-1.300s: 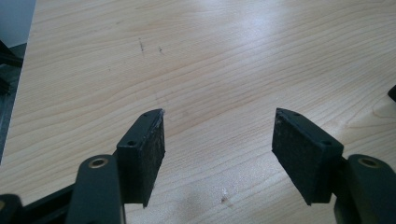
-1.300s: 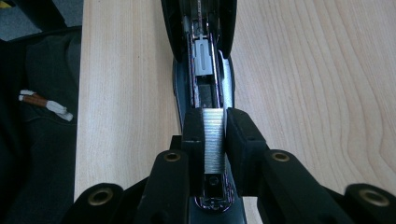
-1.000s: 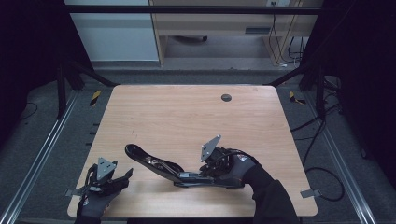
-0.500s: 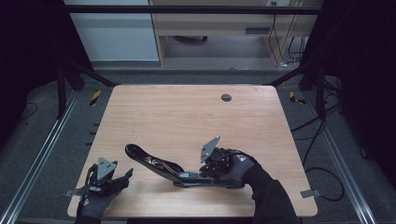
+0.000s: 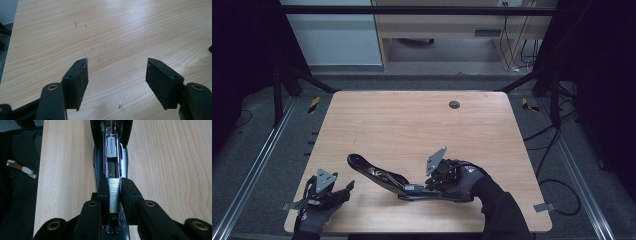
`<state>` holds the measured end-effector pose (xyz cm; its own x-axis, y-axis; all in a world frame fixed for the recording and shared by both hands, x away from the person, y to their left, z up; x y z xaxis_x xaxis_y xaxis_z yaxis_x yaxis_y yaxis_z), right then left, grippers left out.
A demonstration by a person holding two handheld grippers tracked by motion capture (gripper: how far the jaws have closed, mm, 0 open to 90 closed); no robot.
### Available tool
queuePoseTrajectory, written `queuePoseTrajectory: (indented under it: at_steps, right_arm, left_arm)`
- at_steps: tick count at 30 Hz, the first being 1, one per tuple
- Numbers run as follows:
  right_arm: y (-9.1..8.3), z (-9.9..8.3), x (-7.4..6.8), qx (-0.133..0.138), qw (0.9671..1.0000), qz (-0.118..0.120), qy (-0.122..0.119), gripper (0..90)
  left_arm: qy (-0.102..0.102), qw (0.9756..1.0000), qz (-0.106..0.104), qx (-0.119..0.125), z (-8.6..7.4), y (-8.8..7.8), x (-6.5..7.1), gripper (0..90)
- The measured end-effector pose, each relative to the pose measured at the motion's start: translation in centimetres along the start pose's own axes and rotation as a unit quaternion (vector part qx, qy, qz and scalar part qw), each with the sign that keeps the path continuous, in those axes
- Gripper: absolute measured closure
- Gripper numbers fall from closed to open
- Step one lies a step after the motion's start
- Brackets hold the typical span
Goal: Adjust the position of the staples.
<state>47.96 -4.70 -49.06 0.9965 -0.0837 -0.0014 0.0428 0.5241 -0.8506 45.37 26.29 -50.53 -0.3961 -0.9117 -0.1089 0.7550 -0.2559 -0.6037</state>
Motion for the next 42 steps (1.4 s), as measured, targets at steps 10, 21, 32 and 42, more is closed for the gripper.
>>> queuePoseTrajectory:
  at_steps: [10,21,32,42]
  right_arm:
    - [0.1,-0.1,0.0,-0.003,1.0000,0.000,0.001,77.6]
    - [0.0,-0.1,0.2,0.004,0.9998,-0.005,0.016,72.4]
    - [-1.7,-0.3,1.0,0.042,0.9908,-0.085,0.097,72.5]
    - [-4.9,-2.7,1.7,0.124,0.9557,-0.196,0.182,72.3]
  left_arm:
    - [0.000,1.0000,0.000,0.000,0.0,0.0,0.0,33.9]
    - [0.000,1.0000,0.000,0.000,0.0,0.0,0.0,33.8]
    - [-0.004,0.9999,-0.004,0.009,0.2,-0.3,0.2,33.5]
    - [-0.006,0.9991,-0.019,0.037,1.0,-1.2,0.9,32.6]
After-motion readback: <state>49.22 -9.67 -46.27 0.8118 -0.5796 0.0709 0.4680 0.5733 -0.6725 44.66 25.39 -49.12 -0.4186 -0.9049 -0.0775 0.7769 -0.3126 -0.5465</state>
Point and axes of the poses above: each handheld gripper's, and its own axes: y roughly forward along the jaws, z roughly out of its top, x roughly to its right, the point moved 7 cm from there along y, roughly forward along the jaws, and after that the axes turned 1 degree about -x, right-handed, at the moved point
